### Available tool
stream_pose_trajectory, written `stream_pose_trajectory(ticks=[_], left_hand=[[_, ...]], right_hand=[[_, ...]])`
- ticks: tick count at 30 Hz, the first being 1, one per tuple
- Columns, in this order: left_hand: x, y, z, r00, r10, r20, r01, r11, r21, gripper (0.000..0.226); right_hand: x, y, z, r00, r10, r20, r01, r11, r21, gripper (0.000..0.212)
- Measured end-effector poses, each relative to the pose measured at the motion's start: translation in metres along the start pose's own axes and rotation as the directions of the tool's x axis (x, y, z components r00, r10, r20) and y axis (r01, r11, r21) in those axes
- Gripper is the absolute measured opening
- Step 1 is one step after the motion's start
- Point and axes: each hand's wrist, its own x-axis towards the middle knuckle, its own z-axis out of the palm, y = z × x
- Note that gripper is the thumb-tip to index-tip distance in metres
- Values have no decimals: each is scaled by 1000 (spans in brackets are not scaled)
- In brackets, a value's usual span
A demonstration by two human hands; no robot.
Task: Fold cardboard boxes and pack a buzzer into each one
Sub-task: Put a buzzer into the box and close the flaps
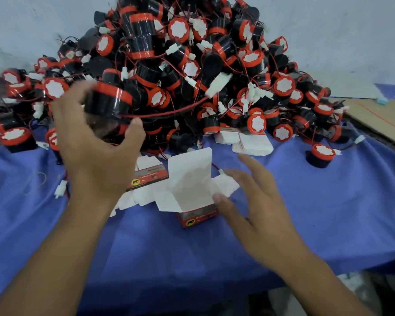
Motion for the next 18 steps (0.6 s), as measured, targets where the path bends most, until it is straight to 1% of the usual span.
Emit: stream_pose_trajectory(ticks=[2, 3, 4, 5, 6, 7, 8, 9, 10, 11, 12, 14, 15, 16, 18], left_hand=[[-8, 28, -3, 998, 30, 59, -14, 966, -258, 56], [-19, 41, -4, 993, 26, 117, 14, 944, -329, 55], [-30, 52, -5, 981, -4, 196, 79, 923, -377, 57], [-42, 60, -4, 961, -22, 276, 134, 909, -395, 60], [-53, 63, -2, 943, 3, 332, 127, 921, -368, 64], [-61, 64, 1, 932, 58, 359, 50, 957, -284, 66], [-67, 62, 4, 918, 121, 377, -54, 982, -183, 66], [-70, 60, 8, 910, 168, 378, -137, 985, -108, 64], [-71, 58, 10, 911, 180, 371, -172, 984, -55, 62], [-72, 57, 11, 917, 168, 362, -175, 984, -13, 59], [-71, 54, 12, 926, 152, 346, -170, 985, 23, 57], [-72, 49, 12, 941, 103, 324, -139, 986, 88, 55], [-72, 46, 12, 941, 94, 326, -134, 986, 101, 54], [-73, 44, 13, 937, 94, 337, -137, 985, 108, 52], [-79, 44, 17, 917, 113, 382, -170, 979, 117, 50]], right_hand=[[5, -4, -5, 987, 7, -161, 15, 991, 132, 51], [9, -7, -7, 976, 38, -212, 15, 971, 240, 55], [15, -11, -11, 970, 107, -217, -9, 912, 410, 63], [21, -15, -15, 970, 162, -184, -18, 795, 606, 71], [23, -18, -17, 972, 164, -166, 10, 684, 729, 73], [22, -19, -17, 978, 93, -186, 84, 641, 763, 65], [18, -20, -16, 978, 12, -210, 153, 649, 745, 54], [13, -20, -15, 976, -36, -213, 183, 657, 732, 43], [10, -19, -15, 982, -42, -187, 167, 665, 728, 32], [5, -16, -15, 989, -34, -143, 128, 678, 724, 24], [6, -13, -17, 996, -15, -87, 74, 679, 730, 25], [5, -9, -20, 997, 21, 77, -72, 654, 753, 46], [6, -8, -21, 992, 15, 129, -109, 635, 764, 49], [7, -9, -21, 989, 4, 150, -120, 620, 775, 43], [8, -10, -19, 989, 8, 148, -122, 605, 787, 23]])
